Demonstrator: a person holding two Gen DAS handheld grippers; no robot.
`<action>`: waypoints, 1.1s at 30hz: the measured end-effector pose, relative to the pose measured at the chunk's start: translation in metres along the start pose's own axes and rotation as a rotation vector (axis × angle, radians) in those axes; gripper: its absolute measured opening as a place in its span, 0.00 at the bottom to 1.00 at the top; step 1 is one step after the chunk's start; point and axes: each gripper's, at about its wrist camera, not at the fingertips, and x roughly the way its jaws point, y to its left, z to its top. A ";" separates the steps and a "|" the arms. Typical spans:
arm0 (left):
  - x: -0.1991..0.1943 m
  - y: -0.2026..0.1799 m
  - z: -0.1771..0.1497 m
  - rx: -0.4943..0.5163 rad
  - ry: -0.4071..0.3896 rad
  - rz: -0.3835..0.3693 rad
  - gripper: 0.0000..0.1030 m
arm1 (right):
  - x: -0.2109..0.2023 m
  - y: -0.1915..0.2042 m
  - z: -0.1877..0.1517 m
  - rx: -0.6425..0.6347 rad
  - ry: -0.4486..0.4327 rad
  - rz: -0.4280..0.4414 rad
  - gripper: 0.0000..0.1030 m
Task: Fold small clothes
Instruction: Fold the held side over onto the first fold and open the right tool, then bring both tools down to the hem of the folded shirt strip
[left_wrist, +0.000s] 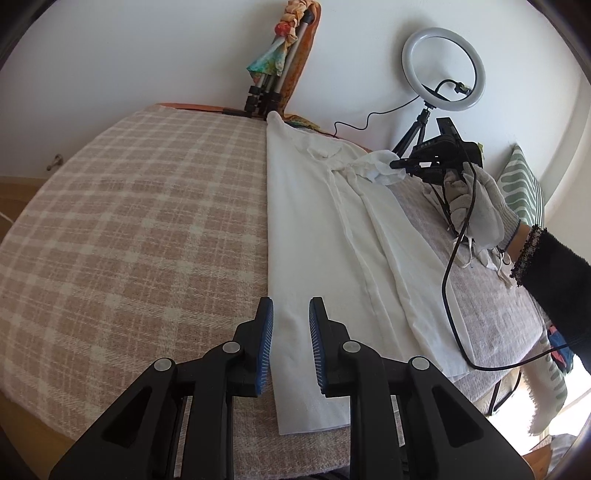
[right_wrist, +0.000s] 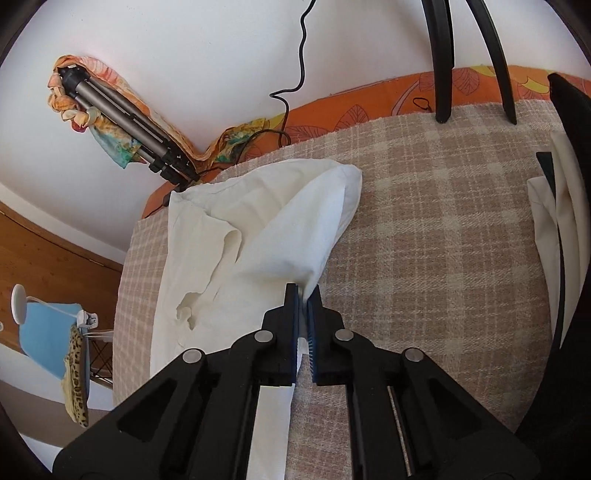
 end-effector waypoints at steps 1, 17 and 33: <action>0.000 0.001 0.001 -0.004 -0.003 -0.002 0.18 | -0.005 0.004 0.005 0.000 -0.009 0.006 0.05; 0.001 0.017 0.006 -0.050 -0.020 0.003 0.18 | 0.079 0.102 0.064 -0.067 0.098 0.007 0.14; 0.013 0.019 0.006 -0.040 0.000 0.030 0.18 | 0.028 -0.008 0.071 0.015 -0.083 -0.048 0.45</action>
